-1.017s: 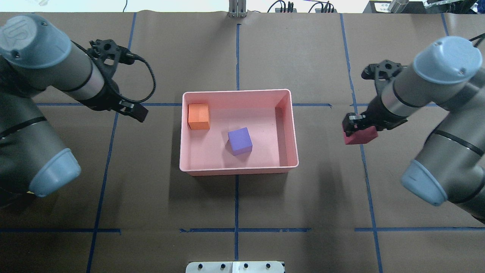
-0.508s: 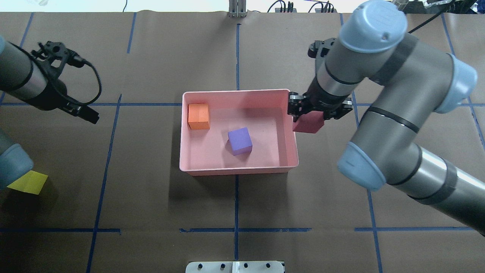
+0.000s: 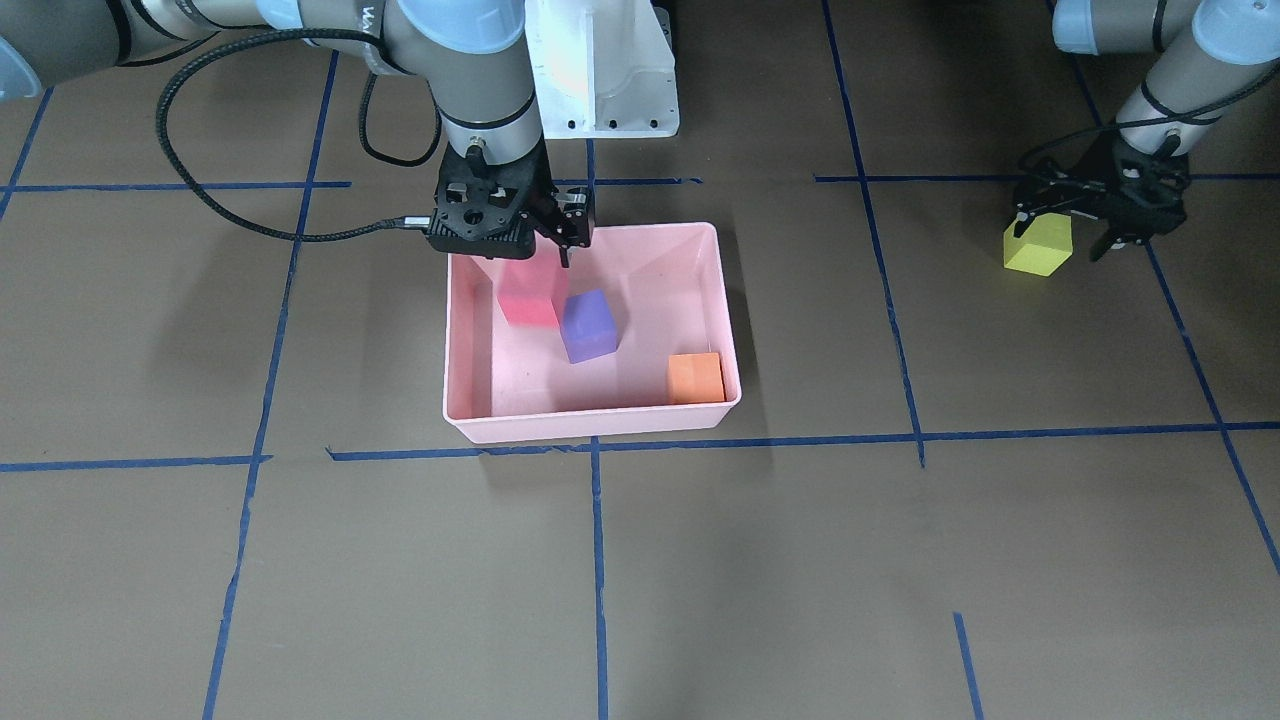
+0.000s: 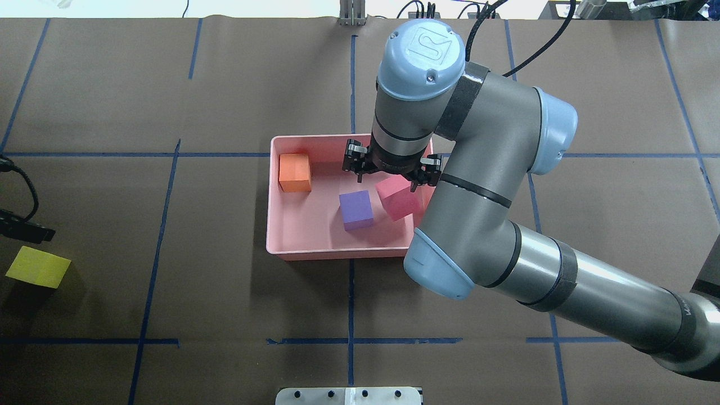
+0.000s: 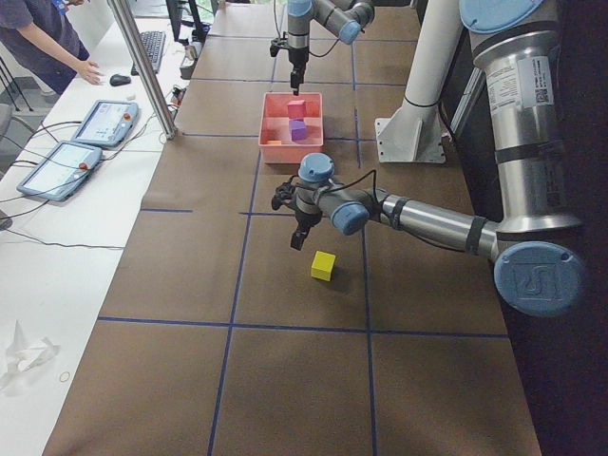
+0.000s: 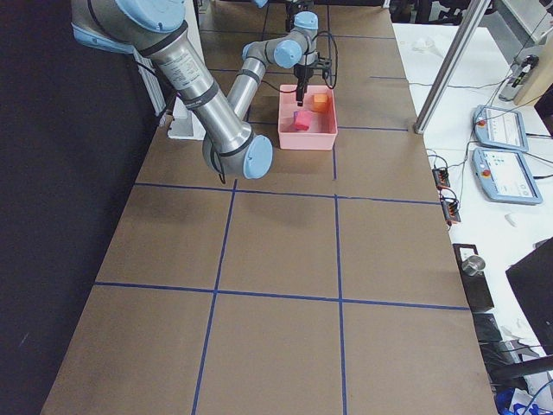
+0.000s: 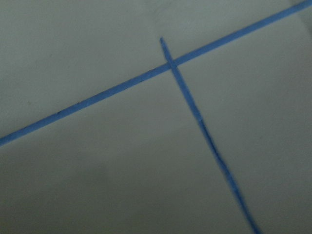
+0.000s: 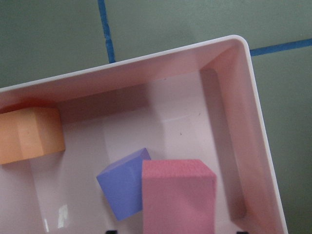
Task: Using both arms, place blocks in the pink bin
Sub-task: 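Carry the red cube with the right gripper into the bin and release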
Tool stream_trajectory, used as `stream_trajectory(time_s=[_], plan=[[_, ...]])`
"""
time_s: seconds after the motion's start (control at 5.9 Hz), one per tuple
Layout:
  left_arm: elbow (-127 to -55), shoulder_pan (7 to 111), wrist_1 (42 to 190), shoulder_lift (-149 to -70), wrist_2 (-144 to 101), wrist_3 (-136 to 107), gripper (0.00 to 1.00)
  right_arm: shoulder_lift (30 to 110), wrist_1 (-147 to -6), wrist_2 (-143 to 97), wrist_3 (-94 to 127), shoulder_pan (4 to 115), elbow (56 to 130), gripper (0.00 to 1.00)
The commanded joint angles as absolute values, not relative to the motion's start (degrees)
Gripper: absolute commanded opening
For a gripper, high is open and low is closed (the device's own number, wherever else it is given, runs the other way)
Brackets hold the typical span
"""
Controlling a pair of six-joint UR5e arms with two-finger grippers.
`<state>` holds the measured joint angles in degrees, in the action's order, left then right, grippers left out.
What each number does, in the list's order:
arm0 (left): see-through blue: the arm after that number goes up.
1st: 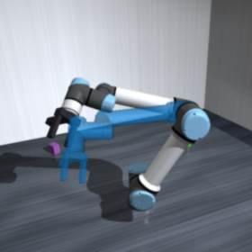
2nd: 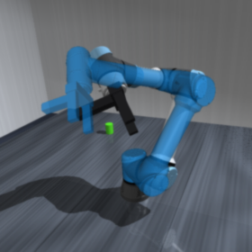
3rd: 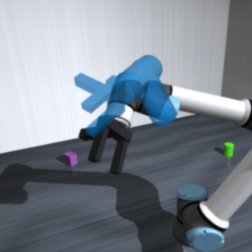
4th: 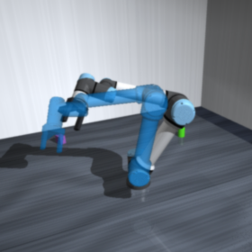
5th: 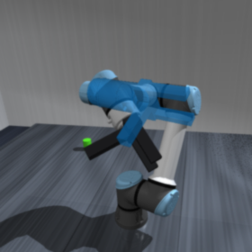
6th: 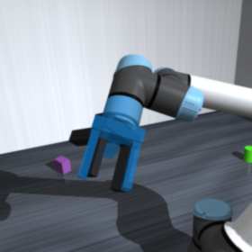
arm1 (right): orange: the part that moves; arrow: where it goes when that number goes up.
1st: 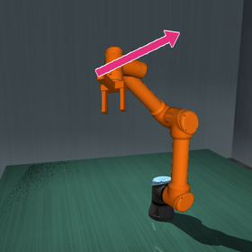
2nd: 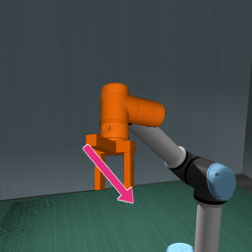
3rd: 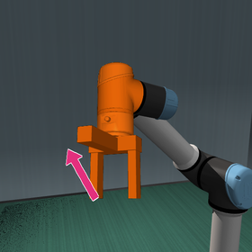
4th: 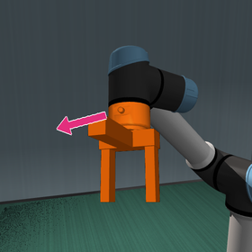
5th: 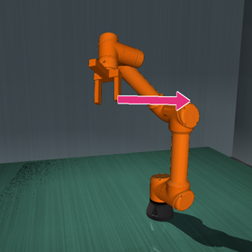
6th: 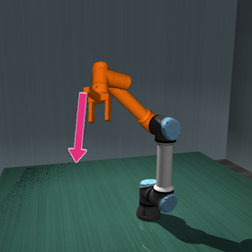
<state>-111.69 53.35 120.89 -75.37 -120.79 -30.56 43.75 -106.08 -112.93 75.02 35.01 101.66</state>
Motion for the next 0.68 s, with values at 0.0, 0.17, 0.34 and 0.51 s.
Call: stream_trajectory(time_s=[0.0,0.17,0.34,0.51], plan=[[-108.2,53.3,126.8,-73.0,-120.8,-36.3,1.0,44.5,-106.1,-112.7,74.7,34.9,102.0,1.0],[-107.8,53.2,127.2,-72.8,-120.8,-36.4,1.0,45.4,-106.1,-112.7,74.7,34.9,102.6,1.0],[-106.8,52.8,127.1,-72.8,-120.8,-36.5,1.0,47.4,-106.1,-112.8,74.4,34.9,104.7,1.0],[-106.3,52.5,126.8,-72.9,-120.8,-36.5,1.0,48.3,-106.1,-112.8,73.9,34.9,105.6,1.0]])
